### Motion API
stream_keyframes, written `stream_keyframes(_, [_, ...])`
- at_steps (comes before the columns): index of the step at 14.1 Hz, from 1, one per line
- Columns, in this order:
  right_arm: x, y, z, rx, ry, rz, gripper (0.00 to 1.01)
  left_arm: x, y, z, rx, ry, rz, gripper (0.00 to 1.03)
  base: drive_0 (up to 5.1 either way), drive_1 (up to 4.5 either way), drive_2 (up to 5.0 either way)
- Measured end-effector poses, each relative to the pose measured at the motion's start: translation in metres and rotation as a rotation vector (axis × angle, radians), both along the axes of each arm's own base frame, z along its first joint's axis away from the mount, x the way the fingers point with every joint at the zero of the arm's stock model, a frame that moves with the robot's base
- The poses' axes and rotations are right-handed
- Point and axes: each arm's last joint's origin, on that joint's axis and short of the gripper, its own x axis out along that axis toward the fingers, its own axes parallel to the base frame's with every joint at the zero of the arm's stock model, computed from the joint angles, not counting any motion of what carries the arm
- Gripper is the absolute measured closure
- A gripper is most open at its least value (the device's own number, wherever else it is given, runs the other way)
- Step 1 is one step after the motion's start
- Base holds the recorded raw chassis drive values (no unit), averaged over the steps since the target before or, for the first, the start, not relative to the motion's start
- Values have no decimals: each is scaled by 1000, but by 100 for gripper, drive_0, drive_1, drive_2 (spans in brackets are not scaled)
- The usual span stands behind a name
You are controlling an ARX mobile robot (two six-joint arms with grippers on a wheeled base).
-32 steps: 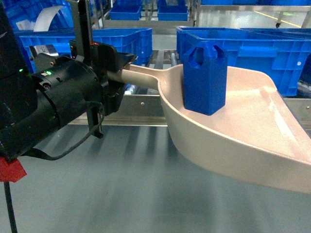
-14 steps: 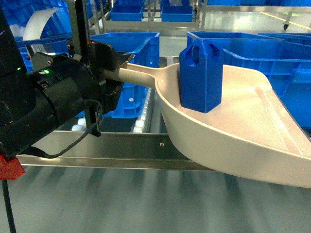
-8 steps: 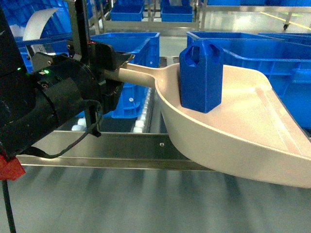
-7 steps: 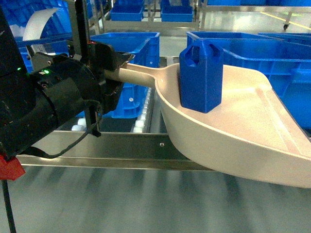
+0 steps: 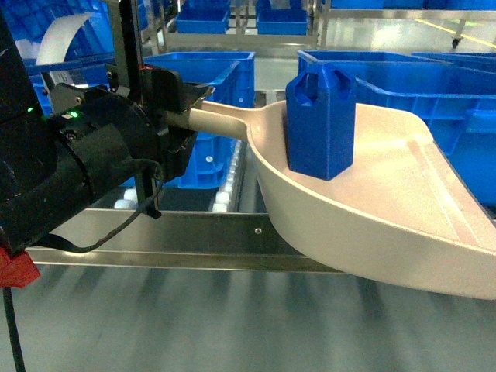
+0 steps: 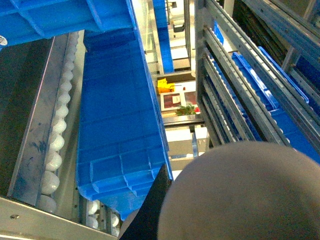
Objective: Place part in tray to right shelf
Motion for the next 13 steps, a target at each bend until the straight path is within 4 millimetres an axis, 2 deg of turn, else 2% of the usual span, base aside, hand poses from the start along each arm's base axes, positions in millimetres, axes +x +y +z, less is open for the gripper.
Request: stream_keyframes(13, [0,0,0,0,0,0,3,0,0,0,0,0,0,90,0,0,0])
